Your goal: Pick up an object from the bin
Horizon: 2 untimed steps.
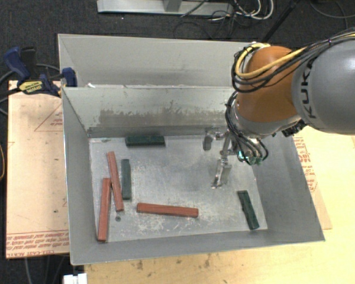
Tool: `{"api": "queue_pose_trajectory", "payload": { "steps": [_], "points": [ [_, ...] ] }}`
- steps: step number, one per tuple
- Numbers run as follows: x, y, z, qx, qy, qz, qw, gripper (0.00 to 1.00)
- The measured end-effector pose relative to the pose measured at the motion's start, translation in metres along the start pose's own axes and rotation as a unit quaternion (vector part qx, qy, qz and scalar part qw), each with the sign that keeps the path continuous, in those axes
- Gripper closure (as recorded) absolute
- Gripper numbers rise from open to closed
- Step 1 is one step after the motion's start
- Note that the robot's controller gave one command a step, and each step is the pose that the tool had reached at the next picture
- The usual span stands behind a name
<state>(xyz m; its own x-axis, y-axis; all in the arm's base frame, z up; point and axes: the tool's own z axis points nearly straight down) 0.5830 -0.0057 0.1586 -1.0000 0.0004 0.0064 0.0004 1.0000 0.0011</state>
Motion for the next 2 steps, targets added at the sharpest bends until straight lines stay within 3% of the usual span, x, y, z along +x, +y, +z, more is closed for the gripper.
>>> {"api": "queue_pose_trajectory", "payload": {
  "steps": [1, 2],
  "points": [
    [0.0671, 0.0339, 0.0855, -0.001, 0.0013, -0.097, 0.9953, 0.00],
    [0.0640, 0.0329, 0.0823, 0.000, -0.0030, -0.096, 0.9953, 1.00]
  ]
}}
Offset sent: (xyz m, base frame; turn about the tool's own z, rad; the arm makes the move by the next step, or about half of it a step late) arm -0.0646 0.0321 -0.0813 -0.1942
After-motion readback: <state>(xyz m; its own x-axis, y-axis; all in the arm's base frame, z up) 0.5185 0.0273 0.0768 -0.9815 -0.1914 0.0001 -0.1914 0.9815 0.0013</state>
